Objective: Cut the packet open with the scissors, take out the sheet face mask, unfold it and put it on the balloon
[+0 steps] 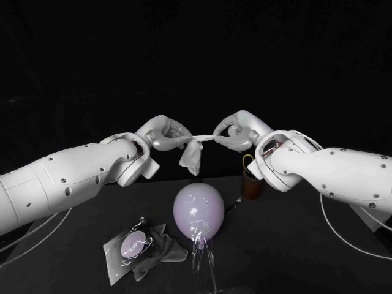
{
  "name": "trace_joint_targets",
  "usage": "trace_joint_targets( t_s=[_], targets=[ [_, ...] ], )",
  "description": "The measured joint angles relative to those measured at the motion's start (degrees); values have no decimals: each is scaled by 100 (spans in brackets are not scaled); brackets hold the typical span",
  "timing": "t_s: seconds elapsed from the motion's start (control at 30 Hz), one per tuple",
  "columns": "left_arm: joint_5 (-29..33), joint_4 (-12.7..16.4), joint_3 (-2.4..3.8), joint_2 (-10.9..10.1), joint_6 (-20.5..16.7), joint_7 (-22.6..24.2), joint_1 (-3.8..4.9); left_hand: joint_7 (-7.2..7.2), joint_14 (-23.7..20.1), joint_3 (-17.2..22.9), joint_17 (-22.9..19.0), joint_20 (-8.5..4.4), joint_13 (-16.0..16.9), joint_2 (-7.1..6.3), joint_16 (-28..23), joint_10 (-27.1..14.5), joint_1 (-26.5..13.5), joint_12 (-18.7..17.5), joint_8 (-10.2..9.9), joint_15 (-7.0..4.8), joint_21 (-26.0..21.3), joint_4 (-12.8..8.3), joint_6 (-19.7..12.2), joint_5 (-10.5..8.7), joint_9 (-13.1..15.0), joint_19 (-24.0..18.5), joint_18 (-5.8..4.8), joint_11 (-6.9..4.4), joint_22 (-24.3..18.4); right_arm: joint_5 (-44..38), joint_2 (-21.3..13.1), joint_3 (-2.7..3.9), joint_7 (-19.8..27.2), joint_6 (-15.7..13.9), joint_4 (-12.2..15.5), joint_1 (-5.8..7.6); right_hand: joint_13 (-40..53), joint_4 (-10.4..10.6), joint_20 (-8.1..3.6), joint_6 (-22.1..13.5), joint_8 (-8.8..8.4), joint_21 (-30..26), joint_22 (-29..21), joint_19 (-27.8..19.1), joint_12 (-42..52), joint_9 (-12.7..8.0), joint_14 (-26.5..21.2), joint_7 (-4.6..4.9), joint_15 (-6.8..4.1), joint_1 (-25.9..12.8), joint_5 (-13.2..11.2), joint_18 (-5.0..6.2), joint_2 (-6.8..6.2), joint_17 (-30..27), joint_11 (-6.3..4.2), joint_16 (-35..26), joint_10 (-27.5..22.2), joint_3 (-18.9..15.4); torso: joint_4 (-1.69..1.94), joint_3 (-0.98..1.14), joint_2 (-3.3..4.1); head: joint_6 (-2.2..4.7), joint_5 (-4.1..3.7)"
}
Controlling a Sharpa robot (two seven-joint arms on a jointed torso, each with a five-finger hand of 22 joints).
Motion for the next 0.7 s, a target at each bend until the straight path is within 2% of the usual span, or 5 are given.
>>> trace_joint_targets(
  t_s=[0.27,0.47,0.5,0.7],
  targets=[
    [-88,-55,0,12,106,-100,103,-9,0,0,4,0,0,-16,0,0,-16,0,25,0,0,0,-9,0,20,0,-2,0,-1,11,55,2,6,-9,-113,82,-2,-18,0,-9,0,0,8,0,0,0,-1,-9,0,-17,-10,-1,16,1,0,-9,0,17,2,-4,0,3,12],
    [-139,-59,0,29,130,-147,128,-11,0,-17,8,0,9,-17,0,64,-16,0,33,0,2,16,-7,0,25,0,-3,-3,6,11,156,4,4,11,-240,202,-5,-19,0,-10,0,0,8,0,-1,0,-1,-10,1,-40,-12,-2,7,5,0,-11,0,18,1,-9,-2,10,13],
    [-150,-55,0,31,130,-150,130,-29,0,-17,13,0,16,-17,0,92,-16,0,42,0,24,16,10,0,25,0,-3,-30,12,11,169,5,2,19,-258,218,-5,-20,0,-10,0,0,8,0,-1,0,-1,-10,1,-40,-12,-3,7,5,0,-12,0,17,1,-11,-2,14,13],
    [-225,-11,0,42,118,-154,135,-69,23,-17,18,0,23,-41,0,124,-40,0,102,-22,62,16,36,19,24,0,-4,-62,35,7,237,6,-17,127,-342,271,-3,-25,0,-11,0,0,7,0,-2,0,-1,-11,1,-48,-3,-3,0,5,0,-17,0,12,4,-12,-3,32,10]
  ],
)
